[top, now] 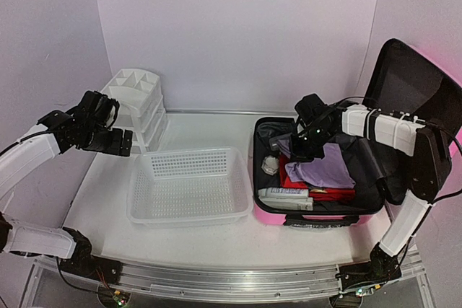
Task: Open, take out, and arrange the luggage
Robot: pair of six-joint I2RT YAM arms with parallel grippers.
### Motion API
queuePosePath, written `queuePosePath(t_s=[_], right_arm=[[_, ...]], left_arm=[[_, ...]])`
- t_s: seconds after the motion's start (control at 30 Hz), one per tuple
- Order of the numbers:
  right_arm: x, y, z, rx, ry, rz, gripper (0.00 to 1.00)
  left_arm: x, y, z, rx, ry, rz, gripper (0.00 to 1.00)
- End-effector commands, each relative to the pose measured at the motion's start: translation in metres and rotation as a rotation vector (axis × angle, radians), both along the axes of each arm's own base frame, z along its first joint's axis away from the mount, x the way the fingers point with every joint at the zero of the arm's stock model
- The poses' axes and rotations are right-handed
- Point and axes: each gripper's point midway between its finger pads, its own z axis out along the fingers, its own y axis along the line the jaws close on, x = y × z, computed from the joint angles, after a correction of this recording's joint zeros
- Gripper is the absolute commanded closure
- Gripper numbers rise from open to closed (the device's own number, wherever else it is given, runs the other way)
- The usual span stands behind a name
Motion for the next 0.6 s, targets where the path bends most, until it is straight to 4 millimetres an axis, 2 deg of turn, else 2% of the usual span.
queuePosePath(t_s=[0.0, 0.07, 0.2, 0.33, 0.43, 0.57], right_arm=[[-0.002, 0.022, 0.015, 0.145, -0.008, 0.077, 1.0], [0.0, 0.024, 0.013, 0.169, 0.0, 0.082, 0.99], [0.002, 0.024, 0.008, 0.192, 0.029, 0.076, 0.91], [0.004, 0.021, 0.002, 0.186, 0.04, 0.064, 0.9], [0.006, 0.021, -0.002, 0.187, 0.051, 0.06, 0.81], [0.008, 0.017, -0.007, 0.163, 0.05, 0.045, 0.85]], left_arm=[[0.008, -0.003, 0.01, -0.04, -0.041, 0.001, 0.0], [0.007, -0.004, 0.009, -0.043, -0.039, -0.001, 0.01], [0.007, -0.004, 0.01, -0.046, -0.042, -0.002, 0.01], [0.007, -0.003, 0.011, -0.047, -0.045, 0.001, 0.01], [0.007, -0.002, 0.012, -0.049, -0.048, 0.003, 0.0], [0.007, -0.001, 0.012, -0.048, -0.047, 0.005, 0.01]])
